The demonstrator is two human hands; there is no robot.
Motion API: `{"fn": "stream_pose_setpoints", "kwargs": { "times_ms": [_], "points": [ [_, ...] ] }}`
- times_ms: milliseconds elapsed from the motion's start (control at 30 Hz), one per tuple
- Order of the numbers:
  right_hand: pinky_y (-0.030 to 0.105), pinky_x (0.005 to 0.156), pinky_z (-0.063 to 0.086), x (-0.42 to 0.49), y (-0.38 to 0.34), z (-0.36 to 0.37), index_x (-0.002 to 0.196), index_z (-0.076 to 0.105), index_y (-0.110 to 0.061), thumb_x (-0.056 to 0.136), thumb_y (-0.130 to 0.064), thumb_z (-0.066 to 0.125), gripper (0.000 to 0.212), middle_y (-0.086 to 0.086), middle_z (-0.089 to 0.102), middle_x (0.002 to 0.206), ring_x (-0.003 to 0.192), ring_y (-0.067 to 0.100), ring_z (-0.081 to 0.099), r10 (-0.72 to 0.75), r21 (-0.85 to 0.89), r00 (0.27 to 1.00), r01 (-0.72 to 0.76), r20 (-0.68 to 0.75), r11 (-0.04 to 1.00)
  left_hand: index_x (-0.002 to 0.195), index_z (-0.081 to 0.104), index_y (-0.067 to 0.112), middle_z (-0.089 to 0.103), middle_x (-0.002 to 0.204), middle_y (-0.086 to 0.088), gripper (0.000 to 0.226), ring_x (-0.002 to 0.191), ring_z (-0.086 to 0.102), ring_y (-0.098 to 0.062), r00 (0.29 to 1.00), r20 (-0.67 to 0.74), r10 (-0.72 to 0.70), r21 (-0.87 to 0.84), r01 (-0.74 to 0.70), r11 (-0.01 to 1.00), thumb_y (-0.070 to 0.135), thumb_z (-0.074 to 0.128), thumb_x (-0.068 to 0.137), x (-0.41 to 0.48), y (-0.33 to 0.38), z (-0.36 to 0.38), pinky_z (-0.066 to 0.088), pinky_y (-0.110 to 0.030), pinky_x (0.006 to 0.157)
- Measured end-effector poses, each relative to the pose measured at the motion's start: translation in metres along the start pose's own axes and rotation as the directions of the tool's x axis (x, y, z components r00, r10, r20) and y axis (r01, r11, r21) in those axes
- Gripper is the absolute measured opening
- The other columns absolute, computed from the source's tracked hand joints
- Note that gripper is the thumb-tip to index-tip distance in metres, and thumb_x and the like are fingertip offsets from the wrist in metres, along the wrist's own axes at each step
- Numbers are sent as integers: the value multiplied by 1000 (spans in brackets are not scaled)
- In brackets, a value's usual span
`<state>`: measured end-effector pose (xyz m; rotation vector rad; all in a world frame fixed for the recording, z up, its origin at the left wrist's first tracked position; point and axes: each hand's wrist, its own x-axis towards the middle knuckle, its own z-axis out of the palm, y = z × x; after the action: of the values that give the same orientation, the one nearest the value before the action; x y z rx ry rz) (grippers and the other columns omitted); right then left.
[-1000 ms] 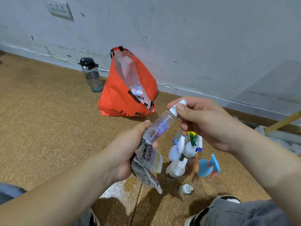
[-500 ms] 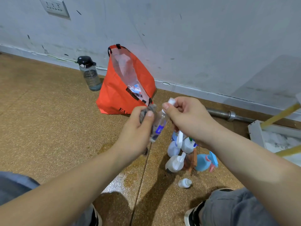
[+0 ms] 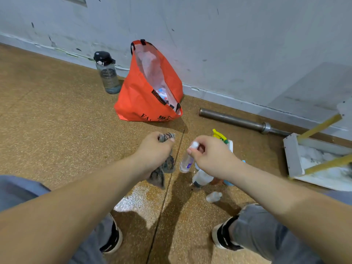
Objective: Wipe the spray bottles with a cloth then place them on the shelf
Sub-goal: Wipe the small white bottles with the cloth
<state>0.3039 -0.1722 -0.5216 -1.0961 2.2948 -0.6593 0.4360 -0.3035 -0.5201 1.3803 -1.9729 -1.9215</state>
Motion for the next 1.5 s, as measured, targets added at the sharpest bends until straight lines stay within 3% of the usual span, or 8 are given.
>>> {"fn": "stream_pose_setpoints", "kwargs": {
  "times_ms": [267,433,667,800,933,1133,1300,1500],
  "points": [
    [37,72,51,-20,66,124,101,70,-11,100,-21,58,15,3,64,77,77,29,62,301,75,942,-314,150,946,133,58,20,69,98,-11,34,73,67,-24,978,134,-157,319,108,942,10,64,101,3,-56,-24,62,-33,56],
    [28,68,48,-30,110,168,136,65,-16,98,-14,56,38,12,73,110,85,25,64,471,202,865,-500,175,842,111,71,15,59,117,-14,27,89,69,-38,964,6,-264,300,250,920,-4,57,99,27,-88,-23,65,-49,62],
    [29,58,39,-13,142,177,94,55,-20,94,-10,49,11,3,61,88,84,28,59,478,52,849,-501,227,864,105,68,10,67,95,-11,13,69,68,-24,937,-106,-333,307,349,886,15,70,93,63,-140,8,64,-38,54],
    [42,91,54,3,189,202,115,48,-39,91,-21,48,30,1,59,111,105,28,61,479,-28,779,-513,404,858,95,66,16,70,84,-12,27,59,75,-31,942,-143,-304,446,335,830,42,62,100,78,-144,8,65,-49,58],
    [41,101,46,-3,150,168,153,43,-37,100,-26,53,55,2,53,148,132,33,53,614,-102,743,-612,265,785,92,66,19,69,84,-9,23,59,75,-32,941,-173,-290,565,336,754,38,56,103,91,-153,-2,65,-45,57],
    [39,92,53,11,107,157,143,51,-28,103,-41,48,42,4,71,118,109,29,66,473,-258,848,-414,241,873,123,67,18,70,99,-9,29,77,75,-34,930,-211,-301,596,366,714,19,53,98,108,-166,-22,66,-45,73],
    [41,78,61,40,72,169,136,60,-28,100,-38,56,38,-3,71,88,77,20,69,352,20,891,-373,286,928,154,43,26,66,129,-9,58,82,72,-28,959,-222,-176,695,282,661,16,52,97,127,-162,-26,66,-44,70],
    [39,84,60,63,72,181,119,69,-23,102,-31,59,21,-1,72,100,84,19,67,361,288,873,-456,328,842,143,50,32,71,104,1,46,75,71,-21,984,-165,-69,802,175,571,49,55,100,156,-158,-16,63,-38,68]
  ]
}}
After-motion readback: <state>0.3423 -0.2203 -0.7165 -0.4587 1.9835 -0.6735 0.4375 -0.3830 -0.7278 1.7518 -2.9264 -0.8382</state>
